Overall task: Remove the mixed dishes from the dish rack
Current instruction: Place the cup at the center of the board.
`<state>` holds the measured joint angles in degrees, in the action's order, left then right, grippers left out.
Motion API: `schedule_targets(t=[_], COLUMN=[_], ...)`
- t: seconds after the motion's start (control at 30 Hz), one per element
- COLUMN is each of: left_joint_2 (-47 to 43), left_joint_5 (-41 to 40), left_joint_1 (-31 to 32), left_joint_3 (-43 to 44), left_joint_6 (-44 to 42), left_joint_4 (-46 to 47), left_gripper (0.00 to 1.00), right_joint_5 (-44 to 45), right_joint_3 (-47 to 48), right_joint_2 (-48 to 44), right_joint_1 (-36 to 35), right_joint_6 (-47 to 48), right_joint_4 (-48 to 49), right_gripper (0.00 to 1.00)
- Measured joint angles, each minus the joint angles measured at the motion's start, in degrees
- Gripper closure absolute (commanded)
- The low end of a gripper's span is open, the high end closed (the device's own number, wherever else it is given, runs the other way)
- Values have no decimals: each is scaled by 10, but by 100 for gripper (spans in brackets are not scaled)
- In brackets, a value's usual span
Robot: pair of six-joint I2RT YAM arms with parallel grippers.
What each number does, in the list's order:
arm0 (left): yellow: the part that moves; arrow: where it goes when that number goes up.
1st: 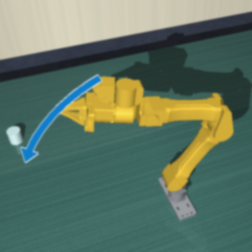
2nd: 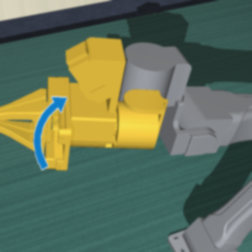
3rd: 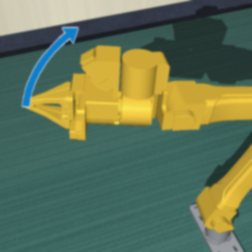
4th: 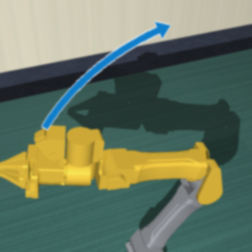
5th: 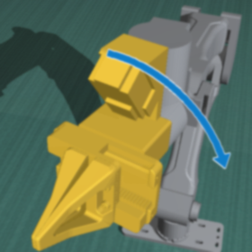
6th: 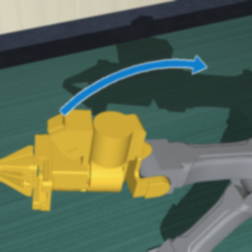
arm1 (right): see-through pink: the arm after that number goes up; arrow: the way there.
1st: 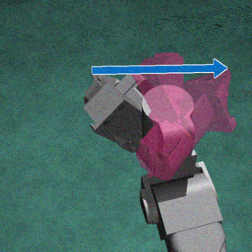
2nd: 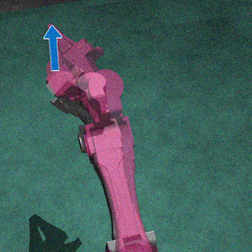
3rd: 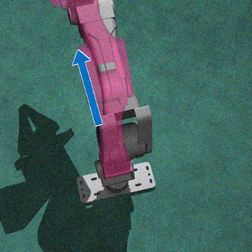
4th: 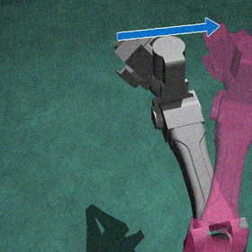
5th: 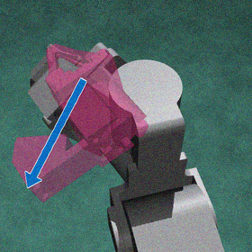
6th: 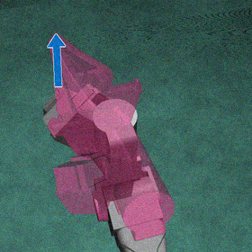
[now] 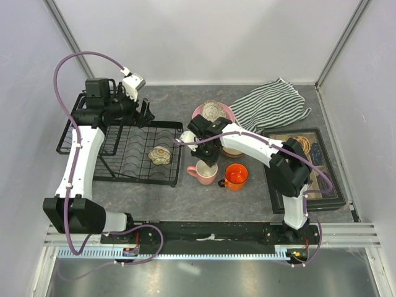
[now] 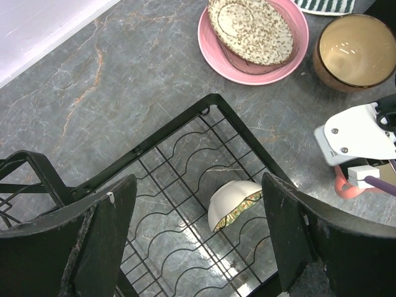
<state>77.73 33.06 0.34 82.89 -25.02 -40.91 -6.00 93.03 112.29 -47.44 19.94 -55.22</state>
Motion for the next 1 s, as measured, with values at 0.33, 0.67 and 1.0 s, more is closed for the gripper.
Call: schedule_targets(t=[0.33,0.67,1.0], left_joint_2=[5,5,7], left_joint_5=[0,-1,0], left_joint_1=[0,0,0], left_joint_3=[0,0,-38], left_joint_6=[-14,-47,-169], left_joint_4=[-5,-11,-55], left_gripper=[12,11,9], right_joint_5=[3,5,19], right_joint_3=[-5,-3,42], right_joint_2=[1,0,-32], right_joint_1=[-5,-10,-10], right_joint_6=[0,-1,-2], right_joint_4=[0,0,-14], right_gripper=[66,52,45])
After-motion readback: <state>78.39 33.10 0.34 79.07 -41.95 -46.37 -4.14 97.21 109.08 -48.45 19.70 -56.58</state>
